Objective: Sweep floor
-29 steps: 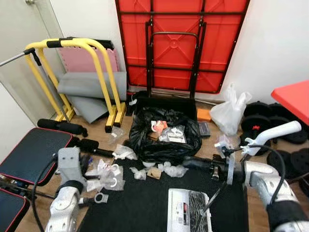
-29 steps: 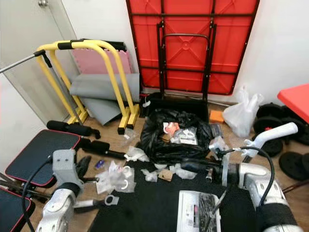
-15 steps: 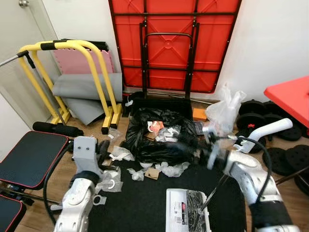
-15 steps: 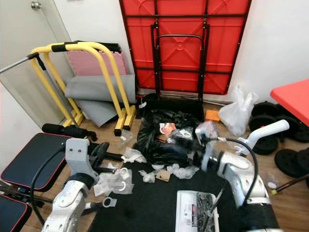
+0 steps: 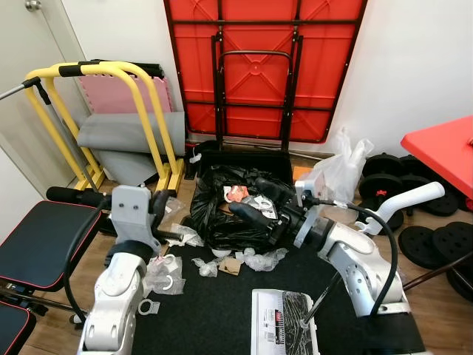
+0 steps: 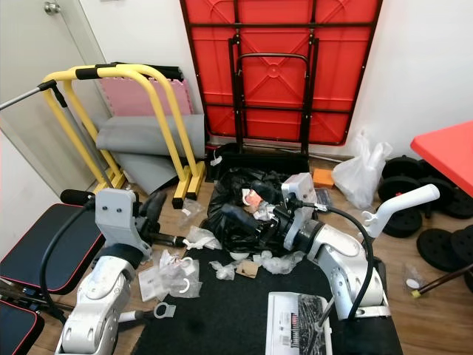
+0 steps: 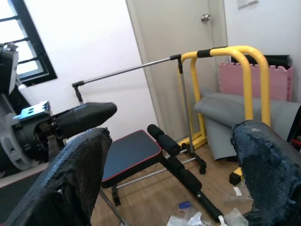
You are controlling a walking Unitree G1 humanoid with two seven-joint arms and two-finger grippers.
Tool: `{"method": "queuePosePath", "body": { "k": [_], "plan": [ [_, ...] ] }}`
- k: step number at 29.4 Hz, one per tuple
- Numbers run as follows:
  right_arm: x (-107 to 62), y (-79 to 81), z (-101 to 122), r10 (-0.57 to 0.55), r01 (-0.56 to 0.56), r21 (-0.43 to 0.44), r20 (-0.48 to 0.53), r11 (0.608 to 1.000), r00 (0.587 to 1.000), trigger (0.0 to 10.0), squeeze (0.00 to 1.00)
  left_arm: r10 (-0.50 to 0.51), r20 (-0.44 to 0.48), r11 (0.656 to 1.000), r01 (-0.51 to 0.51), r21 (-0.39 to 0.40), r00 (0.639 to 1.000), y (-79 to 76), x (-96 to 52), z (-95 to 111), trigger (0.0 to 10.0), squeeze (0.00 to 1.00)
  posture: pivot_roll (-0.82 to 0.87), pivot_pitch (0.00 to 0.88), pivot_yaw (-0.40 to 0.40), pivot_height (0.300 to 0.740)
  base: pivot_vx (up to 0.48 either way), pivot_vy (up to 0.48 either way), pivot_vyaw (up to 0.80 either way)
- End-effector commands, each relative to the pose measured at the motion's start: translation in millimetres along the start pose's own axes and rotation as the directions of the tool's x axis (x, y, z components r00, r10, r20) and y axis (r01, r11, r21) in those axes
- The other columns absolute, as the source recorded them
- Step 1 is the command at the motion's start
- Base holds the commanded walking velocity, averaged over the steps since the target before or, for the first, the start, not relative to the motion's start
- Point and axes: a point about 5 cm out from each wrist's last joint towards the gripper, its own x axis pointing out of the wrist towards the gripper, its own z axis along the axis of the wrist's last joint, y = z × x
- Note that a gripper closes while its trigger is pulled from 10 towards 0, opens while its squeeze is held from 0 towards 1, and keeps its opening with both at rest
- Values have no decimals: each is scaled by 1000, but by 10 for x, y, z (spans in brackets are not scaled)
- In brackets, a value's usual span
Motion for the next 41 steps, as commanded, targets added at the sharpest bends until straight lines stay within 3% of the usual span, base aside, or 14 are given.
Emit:
{"method": "queuePosePath", "body": {
  "k": [1,2,3,4,5,9,10,17,19,20,22,26,34,41],
  "plan": [
    [39,26,21,7,-7,2,10,1000,1000,10000,1000,146,7,989,-146,4,989,89,10,31,9569,0,-153,0,16,740,0,0,0],
    [54,16,15,-19,19,-2,3,1000,1000,10000,1000,155,22,988,-155,-6,988,110,22,66,0,0,-155,0,20,740,0,0,0],
    [65,9,-3,-48,48,-6,-7,999,999,10000,541,160,28,987,-160,-6,987,125,23,92,0,0,-156,0,22,740,0,0,0],
    [65,9,-3,-48,48,-6,-7,999,999,10000,541,160,28,987,-160,-6,987,125,23,92,0,0,-156,0,22,740,0,0,0],
    [64,-6,-22,-79,78,-17,-17,997,997,10000,0,160,21,987,-160,-7,987,133,18,92,0,0,-158,0,25,740,0,0,0],
    [53,-18,-38,-116,116,-29,-27,993,993,10000,0,153,-15,988,-153,2,988,124,3,59,0,0,-159,0,26,740,0,0,0],
    [42,-33,-47,-134,132,-51,-37,990,990,10000,0,132,-57,991,-131,17,990,92,-4,2,10000,0,-159,0,26,740,0,0,0],
    [-38,-168,-114,-274,262,-128,-90,957,957,10000,0,65,-149,998,-63,21,987,-44,-39,-149,10000,0,-158,0,23,740,0,0,0],
    [-155,-300,-147,-438,411,-227,-84,883,895,10000,0,-46,-165,999,46,-5,985,-194,-135,-155,10000,0,-161,0,21,740,0,0,0],
    [-155,-300,-147,-438,411,-227,-84,883,895,10000,0,-46,-165,999,46,-5,985,-194,-135,-155,10000,0,-161,0,21,740,0,0,0],
    [-251,-306,-201,-519,486,-248,-88,838,850,10000,0,-127,-193,991,117,-64,973,-337,-308,-150,10000,0,-160,0,25,740,0,0,0],
    [-306,-257,-229,-521,483,-258,-104,837,847,10000,0,-171,-210,984,154,-95,963,-451,-418,-158,10000,0,-156,0,21,740,0,0,0],
    [-240,-265,-265,-496,451,-274,-119,849,860,10000,0,-89,-201,996,82,-44,976,-419,-251,-190,10000,0,-161,0,11,740,0,0,0],
    [-197,-259,-263,-485,438,-290,-115,851,867,10000,0,-76,-213,997,68,-47,974,-403,-272,-190,10000,0,-160,0,11,740,0,36,0]
  ]
}}
